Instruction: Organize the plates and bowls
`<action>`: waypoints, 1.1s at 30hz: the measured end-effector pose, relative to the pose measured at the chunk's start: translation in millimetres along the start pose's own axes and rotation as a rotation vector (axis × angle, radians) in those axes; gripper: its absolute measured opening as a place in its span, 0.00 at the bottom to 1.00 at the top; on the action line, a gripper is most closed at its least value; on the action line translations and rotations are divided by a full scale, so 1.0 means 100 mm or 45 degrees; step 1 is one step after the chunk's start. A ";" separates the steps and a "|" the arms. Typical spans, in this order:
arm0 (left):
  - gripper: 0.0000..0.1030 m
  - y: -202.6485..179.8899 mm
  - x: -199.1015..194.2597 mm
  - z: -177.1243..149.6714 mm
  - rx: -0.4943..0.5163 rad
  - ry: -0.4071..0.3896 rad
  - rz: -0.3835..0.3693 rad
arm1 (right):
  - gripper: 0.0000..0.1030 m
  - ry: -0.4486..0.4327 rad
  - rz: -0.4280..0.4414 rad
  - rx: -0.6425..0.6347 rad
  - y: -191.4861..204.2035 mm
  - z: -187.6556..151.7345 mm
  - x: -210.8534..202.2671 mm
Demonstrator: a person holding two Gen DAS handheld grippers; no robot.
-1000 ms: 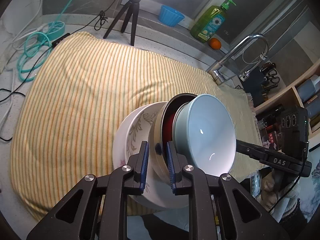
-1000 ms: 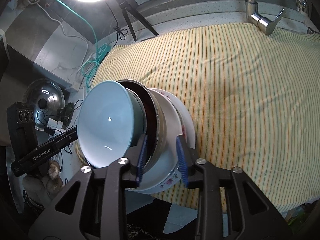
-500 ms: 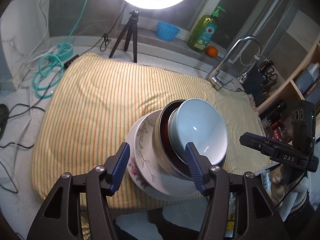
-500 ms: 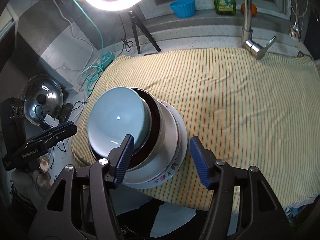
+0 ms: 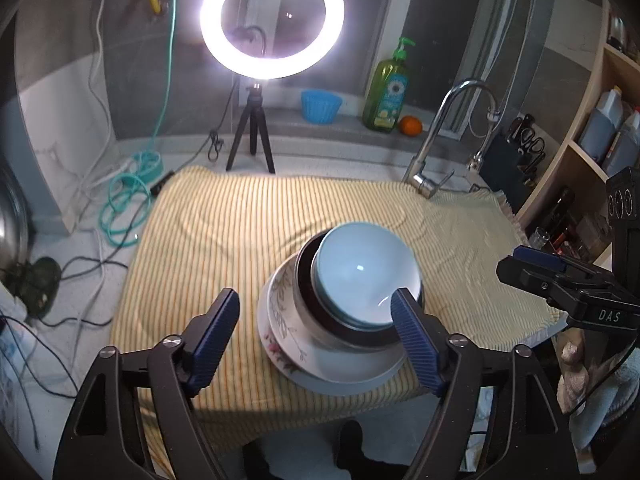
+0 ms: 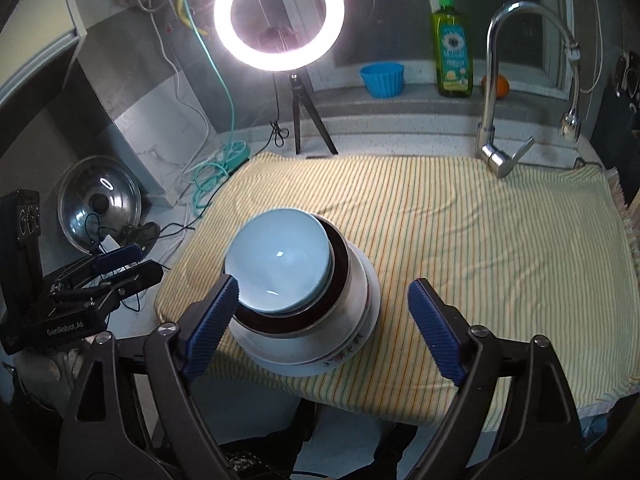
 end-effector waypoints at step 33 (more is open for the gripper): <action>0.77 -0.17 -0.15 0.14 0.033 -0.074 -0.029 | 0.95 -0.093 -0.037 -0.041 0.08 0.08 -0.19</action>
Point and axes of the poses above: each gripper's, at about its wrist camera, not at the fingertips, and x roughly the way its jaws point, y to its left, z to its top, the point moved 2 cm from there along x, roughly the way its jaws point, and after that the axes turned 8 degrees about -y, right-handed, at the moved point
